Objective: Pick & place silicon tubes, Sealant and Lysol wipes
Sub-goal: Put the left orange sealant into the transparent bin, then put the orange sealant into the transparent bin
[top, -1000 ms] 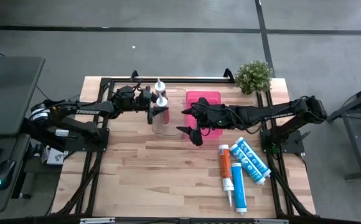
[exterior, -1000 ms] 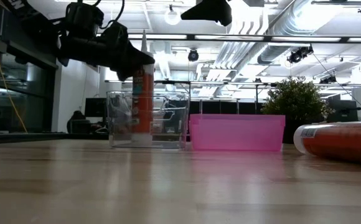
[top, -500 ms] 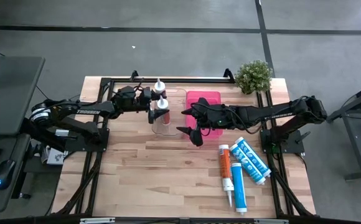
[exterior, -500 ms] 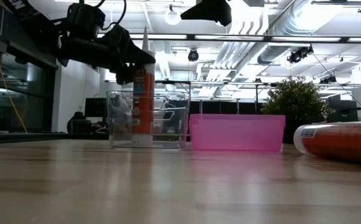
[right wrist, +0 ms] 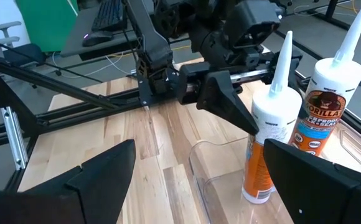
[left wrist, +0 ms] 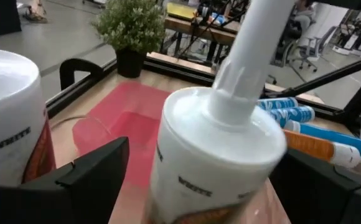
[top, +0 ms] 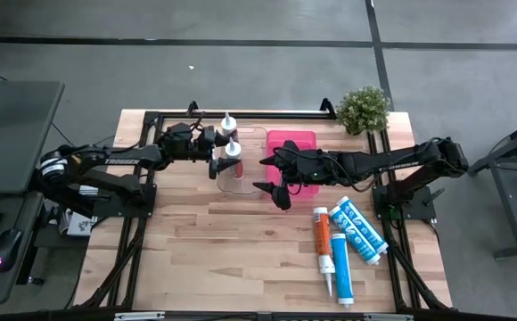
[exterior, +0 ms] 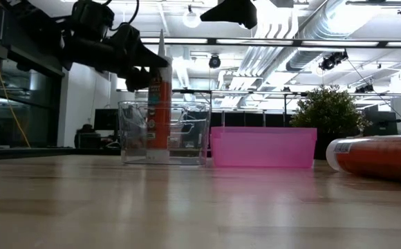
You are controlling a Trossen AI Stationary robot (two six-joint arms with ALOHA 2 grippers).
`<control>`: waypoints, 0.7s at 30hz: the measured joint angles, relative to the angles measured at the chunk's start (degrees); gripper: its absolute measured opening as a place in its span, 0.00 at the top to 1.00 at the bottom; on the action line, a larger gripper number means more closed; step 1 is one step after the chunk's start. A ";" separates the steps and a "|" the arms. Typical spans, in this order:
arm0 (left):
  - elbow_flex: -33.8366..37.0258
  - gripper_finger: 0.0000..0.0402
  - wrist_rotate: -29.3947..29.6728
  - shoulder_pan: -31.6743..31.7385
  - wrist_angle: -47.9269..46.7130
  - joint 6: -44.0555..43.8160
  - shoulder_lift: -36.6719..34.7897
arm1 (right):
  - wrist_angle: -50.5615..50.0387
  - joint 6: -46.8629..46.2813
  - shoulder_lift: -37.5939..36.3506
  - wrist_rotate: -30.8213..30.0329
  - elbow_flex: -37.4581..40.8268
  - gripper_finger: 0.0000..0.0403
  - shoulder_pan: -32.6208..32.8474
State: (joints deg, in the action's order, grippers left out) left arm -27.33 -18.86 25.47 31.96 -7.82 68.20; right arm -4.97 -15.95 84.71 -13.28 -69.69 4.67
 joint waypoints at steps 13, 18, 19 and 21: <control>-0.02 0.11 -0.02 0.00 -15.03 1.98 -8.94 | 0.02 -0.10 0.02 0.00 0.00 0.14 0.00; -0.02 0.11 -0.02 0.00 -23.29 1.98 -14.36 | -0.30 -0.08 0.01 0.20 0.00 0.14 0.26; -0.02 0.11 -0.20 0.00 -25.48 1.98 -15.77 | -0.60 0.05 0.02 0.18 0.00 0.14 0.36; -0.02 0.11 -0.91 0.00 -28.78 1.98 -18.60 | -1.78 0.23 0.00 0.22 0.00 0.14 0.78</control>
State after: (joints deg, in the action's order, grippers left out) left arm -27.35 -19.77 25.47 3.18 -5.85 49.60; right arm -6.75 -15.73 84.71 -13.06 -69.69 5.45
